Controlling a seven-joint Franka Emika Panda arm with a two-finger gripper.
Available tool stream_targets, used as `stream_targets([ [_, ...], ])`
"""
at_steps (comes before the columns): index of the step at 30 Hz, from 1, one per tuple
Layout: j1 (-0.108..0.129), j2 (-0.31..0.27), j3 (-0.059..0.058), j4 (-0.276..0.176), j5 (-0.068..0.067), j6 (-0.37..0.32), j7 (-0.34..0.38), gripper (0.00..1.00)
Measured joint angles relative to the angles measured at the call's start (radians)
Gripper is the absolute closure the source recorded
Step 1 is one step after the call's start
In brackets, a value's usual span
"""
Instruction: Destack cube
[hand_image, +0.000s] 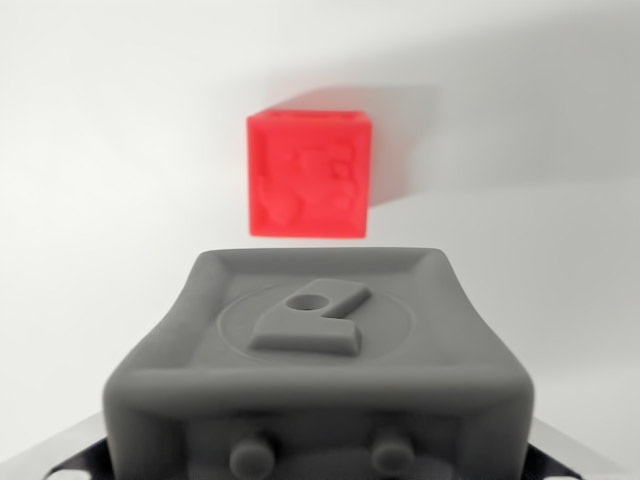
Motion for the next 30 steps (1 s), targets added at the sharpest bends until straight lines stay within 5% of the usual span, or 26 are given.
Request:
stream_targets([
  [30,-0.009,-0.030,-0.021,-0.164,0.002,0.133,-0.006,1.00],
])
